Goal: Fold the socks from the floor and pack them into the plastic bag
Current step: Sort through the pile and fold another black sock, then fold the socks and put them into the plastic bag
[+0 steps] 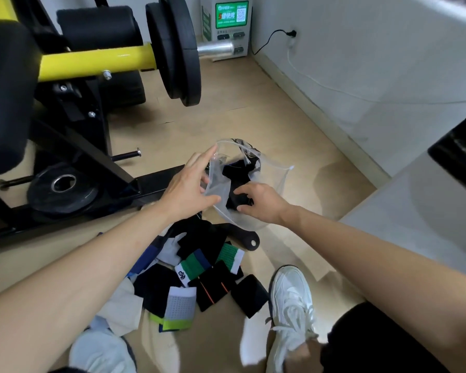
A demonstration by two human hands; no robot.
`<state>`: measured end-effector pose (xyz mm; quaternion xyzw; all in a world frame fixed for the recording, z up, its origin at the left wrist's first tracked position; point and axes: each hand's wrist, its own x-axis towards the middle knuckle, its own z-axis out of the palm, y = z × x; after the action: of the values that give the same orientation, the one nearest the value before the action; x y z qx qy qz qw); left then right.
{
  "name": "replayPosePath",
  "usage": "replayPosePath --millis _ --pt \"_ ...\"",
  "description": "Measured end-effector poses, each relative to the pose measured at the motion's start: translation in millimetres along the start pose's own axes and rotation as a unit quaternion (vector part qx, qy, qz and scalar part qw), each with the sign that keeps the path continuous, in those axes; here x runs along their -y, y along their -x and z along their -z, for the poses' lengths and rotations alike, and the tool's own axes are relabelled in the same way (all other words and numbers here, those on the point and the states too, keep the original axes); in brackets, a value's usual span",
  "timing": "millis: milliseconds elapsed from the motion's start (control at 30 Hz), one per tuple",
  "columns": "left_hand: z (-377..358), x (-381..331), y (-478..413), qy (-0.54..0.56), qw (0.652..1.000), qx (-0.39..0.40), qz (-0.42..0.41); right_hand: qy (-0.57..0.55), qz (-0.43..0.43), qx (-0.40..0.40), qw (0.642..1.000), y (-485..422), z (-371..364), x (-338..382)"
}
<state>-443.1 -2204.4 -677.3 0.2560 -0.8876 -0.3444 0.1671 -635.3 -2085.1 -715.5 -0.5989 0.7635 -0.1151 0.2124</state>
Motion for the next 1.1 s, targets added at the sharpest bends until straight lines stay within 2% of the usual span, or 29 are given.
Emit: replayPosePath --millis 167,233,300,367,500,600,667,833,900,1100 --pt "2.5 0.6 27.1 -0.055 0.998 0.019 -0.035 -0.015 0.077 -0.056 0.995 35.2 9.7 29.7" --pt "3.0 5.6 41.3 -0.082 0.994 0.010 -0.074 -0.018 0.106 -0.055 0.993 46.3 1.2 45.1" --pt "1.6 13.5 57.5 -0.100 0.992 0.000 -0.075 -0.002 0.129 -0.025 0.991 55.3 -16.0 59.3" --pt "-3.8 27.3 76.7 -0.123 0.991 0.025 -0.041 0.005 0.138 0.027 0.990 61.2 -39.3 69.3" --pt "-29.0 67.9 118.5 -0.156 0.975 0.150 0.039 -0.005 0.112 0.119 0.987 63.7 -91.2 72.4" --pt "-51.9 90.7 145.5 -0.198 0.940 0.250 0.122 -0.008 0.090 0.170 0.981 61.0 -121.1 65.7" --pt "-64.9 98.0 157.9 -0.241 0.913 0.297 0.144 -0.016 0.074 0.198 0.977 59.7 -138.2 59.9" --pt "-88.0 104.6 175.4 -0.308 0.871 0.342 0.172 -0.055 0.037 0.225 0.972 60.8 -166.7 50.4" --pt "-92.8 109.9 179.4 -0.302 0.876 0.330 0.180 -0.078 0.034 0.222 0.971 63.1 -171.8 51.2" --pt "-85.8 106.6 168.1 -0.143 0.925 0.281 0.212 -0.123 0.022 0.218 0.968 64.8 -178.5 53.2"
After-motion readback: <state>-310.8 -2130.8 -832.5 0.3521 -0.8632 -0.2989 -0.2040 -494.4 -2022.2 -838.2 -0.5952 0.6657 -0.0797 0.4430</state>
